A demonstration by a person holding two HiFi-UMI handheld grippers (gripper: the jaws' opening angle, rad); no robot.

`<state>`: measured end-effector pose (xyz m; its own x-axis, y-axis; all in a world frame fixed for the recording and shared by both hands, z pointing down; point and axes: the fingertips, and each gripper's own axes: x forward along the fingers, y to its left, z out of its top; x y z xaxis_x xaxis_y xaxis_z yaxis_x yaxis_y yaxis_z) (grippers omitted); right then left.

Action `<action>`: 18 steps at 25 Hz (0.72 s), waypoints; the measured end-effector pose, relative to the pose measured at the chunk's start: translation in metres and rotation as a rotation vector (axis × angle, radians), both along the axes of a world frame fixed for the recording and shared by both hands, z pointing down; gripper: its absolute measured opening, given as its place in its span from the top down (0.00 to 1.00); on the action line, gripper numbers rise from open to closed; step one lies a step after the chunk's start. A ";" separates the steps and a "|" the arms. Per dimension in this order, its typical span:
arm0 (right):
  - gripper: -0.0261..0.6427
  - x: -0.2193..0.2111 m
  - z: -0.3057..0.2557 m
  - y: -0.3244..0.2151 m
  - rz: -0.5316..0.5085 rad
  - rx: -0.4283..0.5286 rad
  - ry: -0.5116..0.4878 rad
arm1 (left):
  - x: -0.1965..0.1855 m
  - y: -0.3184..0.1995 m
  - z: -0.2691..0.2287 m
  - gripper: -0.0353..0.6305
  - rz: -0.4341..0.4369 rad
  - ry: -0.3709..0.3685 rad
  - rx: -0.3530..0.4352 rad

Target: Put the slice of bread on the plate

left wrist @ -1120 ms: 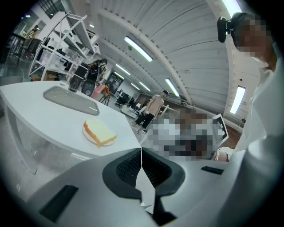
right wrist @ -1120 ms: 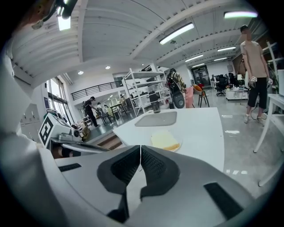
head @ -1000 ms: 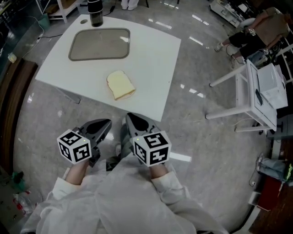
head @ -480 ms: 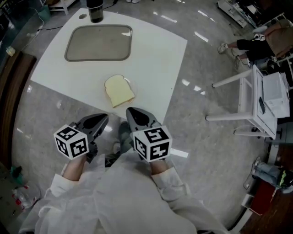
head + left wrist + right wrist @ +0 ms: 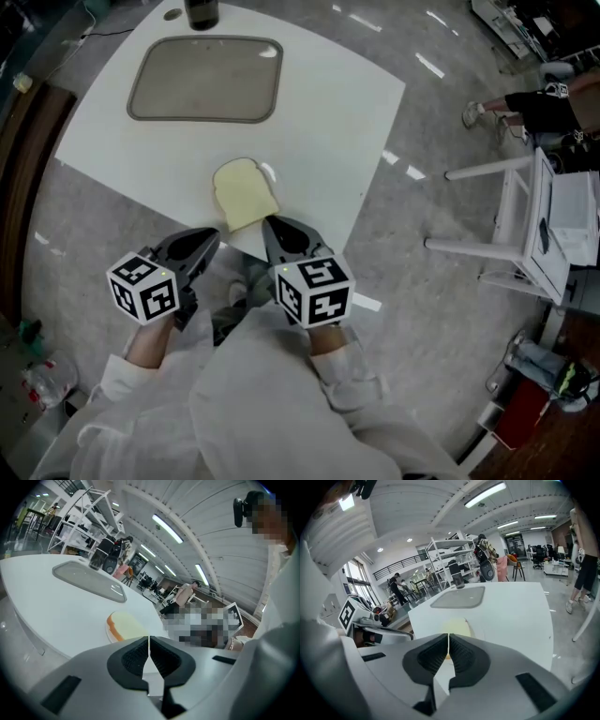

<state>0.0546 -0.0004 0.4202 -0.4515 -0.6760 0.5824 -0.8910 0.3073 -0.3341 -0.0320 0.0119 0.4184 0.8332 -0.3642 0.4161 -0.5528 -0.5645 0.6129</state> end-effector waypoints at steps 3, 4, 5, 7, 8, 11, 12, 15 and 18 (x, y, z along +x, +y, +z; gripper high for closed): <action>0.94 0.005 0.005 -0.010 -0.006 -0.014 0.001 | -0.001 -0.009 0.007 0.93 -0.018 -0.010 -0.021; 0.94 0.006 0.007 -0.014 -0.008 -0.018 0.001 | -0.001 -0.012 0.010 0.93 -0.023 -0.010 -0.030; 0.94 0.008 0.009 -0.018 -0.010 -0.023 0.002 | -0.001 -0.014 0.012 0.93 -0.028 -0.011 -0.038; 0.94 0.011 0.013 -0.024 -0.010 -0.034 0.002 | 0.000 -0.019 0.017 0.93 -0.032 -0.017 -0.052; 0.94 0.012 0.015 -0.027 -0.010 -0.038 0.002 | 0.000 -0.020 0.020 0.93 -0.032 -0.021 -0.058; 0.94 0.016 0.023 -0.034 -0.008 -0.055 0.002 | 0.002 -0.025 0.027 0.93 -0.037 -0.030 -0.079; 0.94 0.018 0.025 -0.037 -0.006 -0.062 0.002 | 0.002 -0.027 0.029 0.93 -0.041 -0.032 -0.086; 0.94 0.023 0.031 -0.043 -0.004 -0.082 0.003 | 0.004 -0.030 0.034 0.93 -0.050 -0.043 -0.108; 0.94 0.027 0.038 -0.046 -0.011 -0.100 0.005 | 0.004 -0.034 0.040 0.93 -0.069 -0.053 -0.121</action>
<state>0.0812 -0.0464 0.4580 -0.4558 -0.6091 0.6491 -0.8894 0.2828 -0.3592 -0.0279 -0.0222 0.4584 0.7837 -0.3638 0.5035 -0.6211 -0.4480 0.6431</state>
